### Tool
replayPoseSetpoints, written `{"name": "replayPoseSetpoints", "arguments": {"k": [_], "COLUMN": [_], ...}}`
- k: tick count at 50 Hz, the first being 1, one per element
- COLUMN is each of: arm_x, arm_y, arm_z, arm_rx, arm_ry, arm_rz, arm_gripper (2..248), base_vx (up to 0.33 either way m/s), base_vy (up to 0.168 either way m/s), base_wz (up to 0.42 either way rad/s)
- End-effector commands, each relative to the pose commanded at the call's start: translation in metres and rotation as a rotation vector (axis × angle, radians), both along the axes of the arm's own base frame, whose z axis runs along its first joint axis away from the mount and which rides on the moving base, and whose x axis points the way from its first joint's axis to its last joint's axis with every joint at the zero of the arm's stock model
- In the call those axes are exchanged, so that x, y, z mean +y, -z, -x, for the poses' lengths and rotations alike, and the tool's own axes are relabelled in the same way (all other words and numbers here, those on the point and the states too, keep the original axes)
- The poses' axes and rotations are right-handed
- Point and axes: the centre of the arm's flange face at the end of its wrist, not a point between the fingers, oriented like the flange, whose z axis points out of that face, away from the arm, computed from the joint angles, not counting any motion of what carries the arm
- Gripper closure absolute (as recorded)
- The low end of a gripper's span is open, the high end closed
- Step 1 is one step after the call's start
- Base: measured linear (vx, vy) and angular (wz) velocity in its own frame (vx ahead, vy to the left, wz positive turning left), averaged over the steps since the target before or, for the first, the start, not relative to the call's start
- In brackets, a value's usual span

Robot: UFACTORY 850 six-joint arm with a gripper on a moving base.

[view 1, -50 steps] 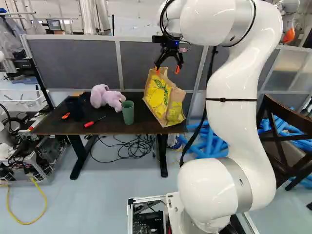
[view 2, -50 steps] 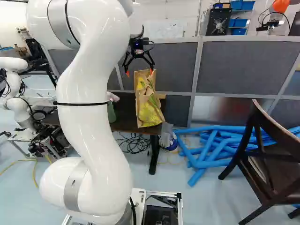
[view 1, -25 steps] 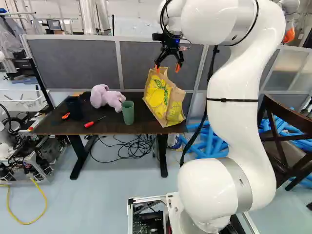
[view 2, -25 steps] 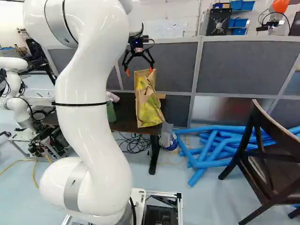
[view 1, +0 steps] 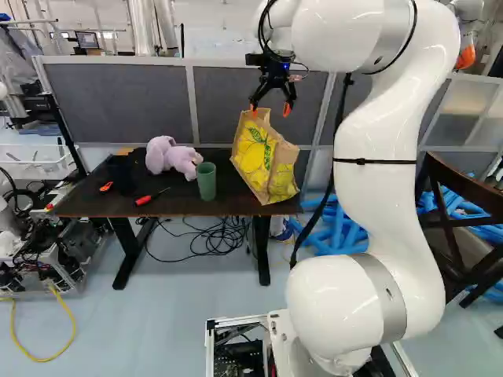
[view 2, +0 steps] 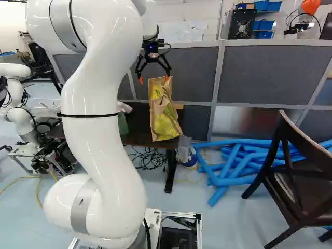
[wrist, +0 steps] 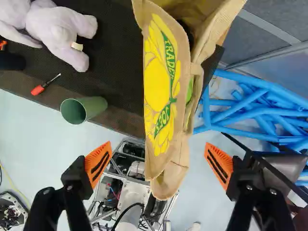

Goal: Pick up the bag on the ground and place it on the table

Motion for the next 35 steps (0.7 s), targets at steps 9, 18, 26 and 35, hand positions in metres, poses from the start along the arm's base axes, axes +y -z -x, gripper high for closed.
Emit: {"name": "replayPoseSetpoints", "arguments": {"k": [9,18,26,35], "arm_x": [0.0000,0.0000,0.0000,0.0000], "arm_y": [0.0000,0.0000,0.0000,0.0000], "arm_z": [0.0000,0.0000,0.0000,0.0000], "arm_rx": [0.000,0.000,0.000,0.000], "arm_ry": [0.000,0.000,0.000,0.000], "arm_rz": [0.000,0.000,0.000,0.000], "arm_gripper": [3,3,3,3], "base_vx": [0.000,-0.031,-0.057,-0.082], "base_vy": [0.000,0.000,0.000,-0.001], "base_wz": [0.000,0.001,0.002,0.003]}}
